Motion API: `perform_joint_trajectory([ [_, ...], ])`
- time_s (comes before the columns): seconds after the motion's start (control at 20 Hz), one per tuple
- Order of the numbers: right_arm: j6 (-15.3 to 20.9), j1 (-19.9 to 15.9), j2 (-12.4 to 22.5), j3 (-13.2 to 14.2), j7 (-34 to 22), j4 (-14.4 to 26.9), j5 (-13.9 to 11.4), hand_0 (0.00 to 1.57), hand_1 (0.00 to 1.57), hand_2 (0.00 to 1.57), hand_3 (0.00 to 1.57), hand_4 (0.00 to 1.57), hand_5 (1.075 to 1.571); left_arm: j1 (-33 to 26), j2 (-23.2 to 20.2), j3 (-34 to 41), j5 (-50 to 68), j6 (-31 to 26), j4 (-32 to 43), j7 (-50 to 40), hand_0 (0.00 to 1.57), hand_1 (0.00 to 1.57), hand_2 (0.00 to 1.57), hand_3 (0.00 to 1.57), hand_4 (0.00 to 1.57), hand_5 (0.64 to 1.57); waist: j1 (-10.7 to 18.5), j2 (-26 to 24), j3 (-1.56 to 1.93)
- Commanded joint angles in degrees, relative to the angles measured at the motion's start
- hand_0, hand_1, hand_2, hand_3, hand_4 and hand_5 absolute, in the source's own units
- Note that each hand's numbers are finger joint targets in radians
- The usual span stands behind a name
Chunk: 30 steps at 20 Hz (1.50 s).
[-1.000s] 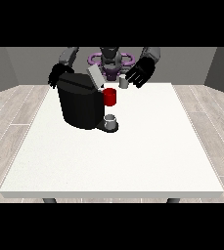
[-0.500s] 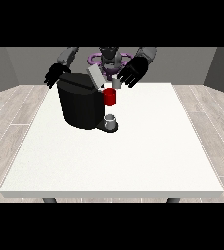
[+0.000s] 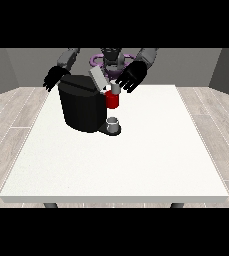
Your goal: Insert the coffee pod into the coffee machine and close the lid
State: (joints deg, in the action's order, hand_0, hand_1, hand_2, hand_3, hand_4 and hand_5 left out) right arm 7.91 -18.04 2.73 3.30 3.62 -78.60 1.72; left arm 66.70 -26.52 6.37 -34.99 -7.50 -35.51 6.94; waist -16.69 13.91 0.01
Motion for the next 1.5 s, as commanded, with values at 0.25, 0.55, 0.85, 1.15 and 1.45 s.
perform_joint_trajectory([
  [0.25,-0.11,-1.11,0.30,1.33,0.89,1.57,0.94,0.00,0.00,0.00,0.00,0.51,1.571,0.28,3.02,-1.73,-1.75,0.07,-0.73,-0.71,1.18,1.18,1.25,1.18,0.50,1.571,1.58,-0.25,0.02],
  [0.55,0.00,-0.85,0.35,1.58,2.36,1.77,0.85,0.00,0.00,0.00,0.00,0.46,1.571,1.32,2.44,-0.70,-1.50,0.35,-0.54,0.97,1.19,1.19,1.27,1.20,0.51,1.571,0.74,2.47,0.01],
  [0.85,1.79,2.30,-2.03,-1.19,0.14,-0.92,-0.52,0.00,0.00,0.00,0.00,0.43,1.571,-1.19,3.33,-0.86,-2.63,1.70,1.11,-0.01,1.19,1.19,1.25,1.18,0.49,1.571,-0.30,-0.38,-0.01],
  [1.15,1.04,2.17,-2.12,-2.63,0.11,-3.70,-0.77,0.00,0.00,0.00,0.00,0.43,1.571,0.57,-1.00,1.32,-1.77,-0.53,2.84,2.20,1.22,1.22,1.27,1.17,0.48,1.571,-1.97,2.33,-0.01],
  [1.45,-0.81,0.58,1.77,1.72,-1.64,-0.36,1.60,0.00,0.00,0.00,0.00,0.38,1.571,-0.09,1.70,-0.73,-3.39,-0.93,1.76,-0.05,1.16,1.16,1.19,1.06,0.46,1.571,-0.07,0.52,0.00],
])
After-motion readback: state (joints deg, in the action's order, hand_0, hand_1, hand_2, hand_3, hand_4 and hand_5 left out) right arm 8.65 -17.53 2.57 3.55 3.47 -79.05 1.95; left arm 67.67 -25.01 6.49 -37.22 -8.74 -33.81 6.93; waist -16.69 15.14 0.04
